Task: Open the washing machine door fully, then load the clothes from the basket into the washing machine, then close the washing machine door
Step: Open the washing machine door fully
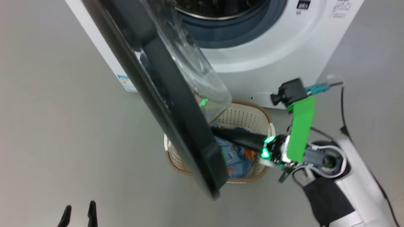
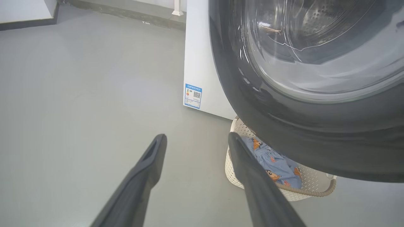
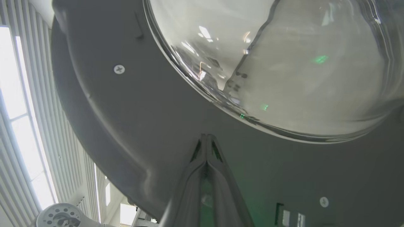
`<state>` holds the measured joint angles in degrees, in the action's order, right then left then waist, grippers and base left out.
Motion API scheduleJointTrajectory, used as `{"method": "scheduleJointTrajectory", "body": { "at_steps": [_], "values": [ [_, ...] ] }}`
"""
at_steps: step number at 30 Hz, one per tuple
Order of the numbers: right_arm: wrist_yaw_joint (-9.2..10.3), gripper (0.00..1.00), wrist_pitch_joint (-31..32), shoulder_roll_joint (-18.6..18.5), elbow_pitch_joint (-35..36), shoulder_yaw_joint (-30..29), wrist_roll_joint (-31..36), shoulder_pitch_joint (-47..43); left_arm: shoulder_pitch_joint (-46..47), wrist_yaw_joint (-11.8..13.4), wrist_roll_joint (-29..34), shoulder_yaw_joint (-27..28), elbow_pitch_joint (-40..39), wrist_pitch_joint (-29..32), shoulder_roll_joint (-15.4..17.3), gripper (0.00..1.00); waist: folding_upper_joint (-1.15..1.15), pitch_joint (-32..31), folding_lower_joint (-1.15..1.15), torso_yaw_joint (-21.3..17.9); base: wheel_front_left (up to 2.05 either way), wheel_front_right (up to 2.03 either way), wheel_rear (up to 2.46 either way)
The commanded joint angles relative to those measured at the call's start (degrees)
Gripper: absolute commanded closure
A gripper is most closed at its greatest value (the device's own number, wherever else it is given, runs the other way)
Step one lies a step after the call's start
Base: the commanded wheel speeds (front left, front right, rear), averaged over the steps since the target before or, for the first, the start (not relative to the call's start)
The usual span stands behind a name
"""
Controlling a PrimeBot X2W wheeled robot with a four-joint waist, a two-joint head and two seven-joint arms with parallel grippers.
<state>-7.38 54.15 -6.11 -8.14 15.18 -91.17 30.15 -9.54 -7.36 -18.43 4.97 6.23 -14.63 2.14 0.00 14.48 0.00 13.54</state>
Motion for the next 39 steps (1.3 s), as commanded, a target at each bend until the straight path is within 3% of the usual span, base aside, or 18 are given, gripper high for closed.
{"method": "scheduleJointTrajectory", "body": {
  "at_steps": [1, 21, 29, 39],
  "values": [
    [-0.11, 1.00, -0.74, 1.90, 1.26, 1.95, 0.51, -1.14, -0.53, -0.06, -0.25, 2.48, -0.96, -0.37, 0.74, 0.00, 0.00, -3.99, 0.00, 0.68, 0.00, 0.00, 0.00],
    [-0.11, 1.00, -21.53, 3.23, -3.40, 18.13, -3.57, -4.78, -5.34, -0.12, -0.02, -0.19, -3.06, -0.37, 0.74, 0.00, 0.00, -13.85, 0.00, 11.29, 0.00, 0.00, 0.00],
    [-0.11, 1.00, -25.40, 3.23, -4.35, 21.98, -4.99, -3.58, -6.31, 0.00, -0.32, -0.13, -3.87, -0.37, 0.74, 0.00, 0.00, -14.64, 0.00, 11.36, 0.00, 0.00, 0.00],
    [-0.11, 1.00, -24.86, 2.76, -1.92, 21.94, -1.63, -4.85, -8.62, -0.07, -1.57, 3.39, -5.71, -0.37, 0.74, 0.00, 0.00, -16.08, 0.00, 7.18, 0.00, 0.00, 0.00]
  ]
}}
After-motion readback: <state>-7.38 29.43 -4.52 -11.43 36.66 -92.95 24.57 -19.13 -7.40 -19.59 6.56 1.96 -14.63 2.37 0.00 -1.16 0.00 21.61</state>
